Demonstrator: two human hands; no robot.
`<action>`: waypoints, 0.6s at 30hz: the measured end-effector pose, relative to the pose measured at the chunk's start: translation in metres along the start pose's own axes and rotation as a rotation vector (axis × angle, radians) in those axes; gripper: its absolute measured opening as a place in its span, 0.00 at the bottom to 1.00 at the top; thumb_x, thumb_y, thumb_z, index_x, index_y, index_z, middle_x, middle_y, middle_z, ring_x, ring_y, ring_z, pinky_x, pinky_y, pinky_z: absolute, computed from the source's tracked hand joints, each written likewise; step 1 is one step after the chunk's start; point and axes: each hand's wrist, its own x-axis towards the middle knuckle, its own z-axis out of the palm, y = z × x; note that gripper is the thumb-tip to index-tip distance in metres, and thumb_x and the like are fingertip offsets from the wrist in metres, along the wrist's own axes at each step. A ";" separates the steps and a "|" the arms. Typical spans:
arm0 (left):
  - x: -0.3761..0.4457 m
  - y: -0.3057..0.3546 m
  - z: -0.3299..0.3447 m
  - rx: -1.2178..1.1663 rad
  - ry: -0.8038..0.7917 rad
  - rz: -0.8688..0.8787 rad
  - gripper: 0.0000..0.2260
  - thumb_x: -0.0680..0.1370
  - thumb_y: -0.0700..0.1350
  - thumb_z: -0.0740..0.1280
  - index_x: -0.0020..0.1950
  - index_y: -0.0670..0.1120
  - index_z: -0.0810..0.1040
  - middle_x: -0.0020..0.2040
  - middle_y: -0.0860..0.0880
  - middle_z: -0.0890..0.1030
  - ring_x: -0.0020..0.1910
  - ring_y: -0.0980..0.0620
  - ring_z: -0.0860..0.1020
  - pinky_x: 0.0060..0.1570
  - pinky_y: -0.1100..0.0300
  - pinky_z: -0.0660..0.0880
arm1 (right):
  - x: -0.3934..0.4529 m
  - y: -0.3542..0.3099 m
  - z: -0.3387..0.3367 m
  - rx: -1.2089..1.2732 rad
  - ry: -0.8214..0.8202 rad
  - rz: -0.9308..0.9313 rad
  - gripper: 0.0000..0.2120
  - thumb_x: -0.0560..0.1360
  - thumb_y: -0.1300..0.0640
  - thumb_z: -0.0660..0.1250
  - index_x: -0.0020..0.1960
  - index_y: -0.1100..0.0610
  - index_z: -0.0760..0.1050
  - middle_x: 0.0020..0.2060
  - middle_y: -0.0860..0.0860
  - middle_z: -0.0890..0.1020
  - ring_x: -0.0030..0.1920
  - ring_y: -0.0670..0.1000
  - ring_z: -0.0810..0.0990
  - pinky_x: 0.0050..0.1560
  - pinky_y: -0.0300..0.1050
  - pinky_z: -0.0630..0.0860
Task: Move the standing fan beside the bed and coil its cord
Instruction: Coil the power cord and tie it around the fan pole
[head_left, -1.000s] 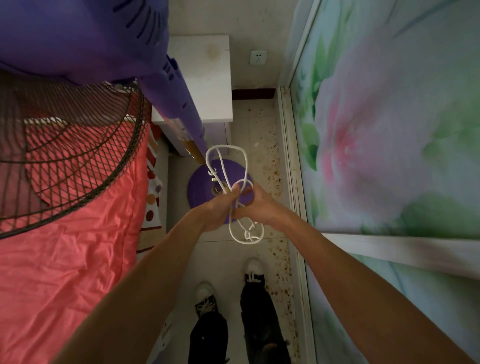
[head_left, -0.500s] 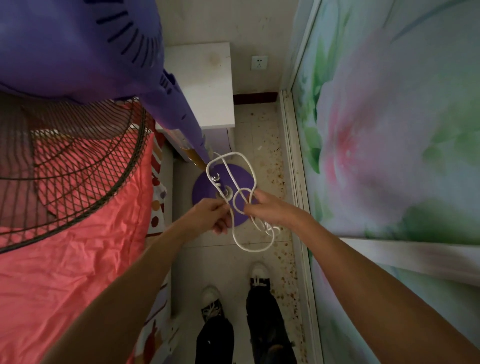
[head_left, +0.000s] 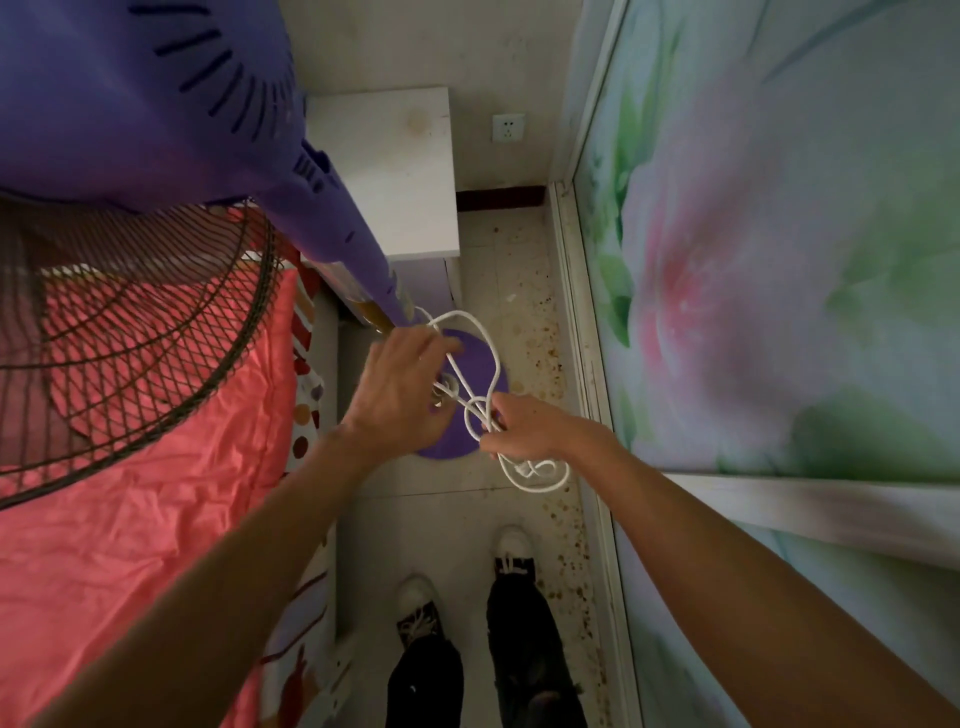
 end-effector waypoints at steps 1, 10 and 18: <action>0.007 -0.002 0.003 0.134 -0.106 0.171 0.40 0.63 0.55 0.79 0.72 0.48 0.68 0.70 0.43 0.72 0.68 0.41 0.71 0.62 0.36 0.73 | -0.001 0.001 -0.003 -0.006 0.011 -0.009 0.08 0.70 0.53 0.69 0.42 0.50 0.69 0.34 0.47 0.78 0.34 0.47 0.76 0.34 0.43 0.68; 0.049 -0.008 0.043 0.374 -0.504 0.459 0.15 0.77 0.55 0.68 0.61 0.50 0.77 0.59 0.48 0.83 0.62 0.45 0.79 0.68 0.44 0.68 | -0.010 0.009 -0.036 0.096 -0.105 -0.157 0.06 0.74 0.57 0.70 0.47 0.60 0.80 0.41 0.55 0.85 0.43 0.55 0.84 0.51 0.54 0.79; 0.043 -0.019 0.048 -0.049 -0.394 0.257 0.08 0.80 0.47 0.67 0.52 0.44 0.82 0.45 0.45 0.85 0.46 0.47 0.82 0.55 0.52 0.76 | -0.013 0.032 -0.054 0.584 0.060 -0.147 0.19 0.78 0.44 0.62 0.49 0.58 0.84 0.42 0.62 0.85 0.40 0.65 0.79 0.50 0.60 0.75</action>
